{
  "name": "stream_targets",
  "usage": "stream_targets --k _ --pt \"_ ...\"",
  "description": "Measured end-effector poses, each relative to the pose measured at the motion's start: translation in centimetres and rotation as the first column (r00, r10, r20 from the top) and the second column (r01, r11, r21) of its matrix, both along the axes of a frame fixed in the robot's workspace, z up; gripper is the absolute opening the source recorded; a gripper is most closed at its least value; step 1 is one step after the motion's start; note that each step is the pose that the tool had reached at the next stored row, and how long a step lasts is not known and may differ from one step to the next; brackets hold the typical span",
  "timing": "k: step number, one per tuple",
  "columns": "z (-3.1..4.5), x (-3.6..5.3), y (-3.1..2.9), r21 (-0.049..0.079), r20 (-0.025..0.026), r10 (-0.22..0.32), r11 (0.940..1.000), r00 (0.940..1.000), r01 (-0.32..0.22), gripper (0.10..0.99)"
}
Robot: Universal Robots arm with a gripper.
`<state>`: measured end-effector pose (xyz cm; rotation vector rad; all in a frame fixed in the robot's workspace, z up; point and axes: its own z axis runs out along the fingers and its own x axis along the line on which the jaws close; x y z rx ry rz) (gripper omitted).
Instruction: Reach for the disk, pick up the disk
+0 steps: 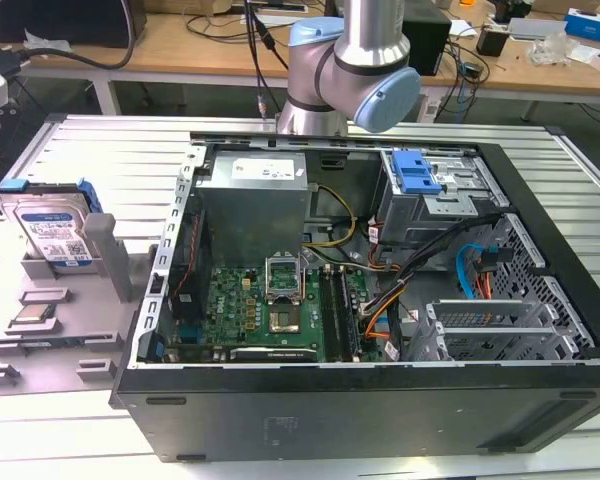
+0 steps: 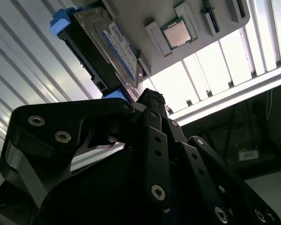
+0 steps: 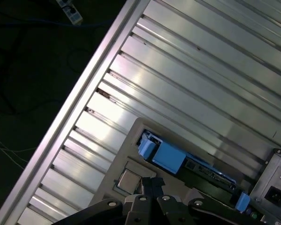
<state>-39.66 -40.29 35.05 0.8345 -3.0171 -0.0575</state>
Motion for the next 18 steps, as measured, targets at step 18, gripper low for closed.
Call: stream_targets --k 18 --pt "0.00 0.00 0.00 0.000 0.0000 0.059 0.9983 0.9983 -0.059 0.106"
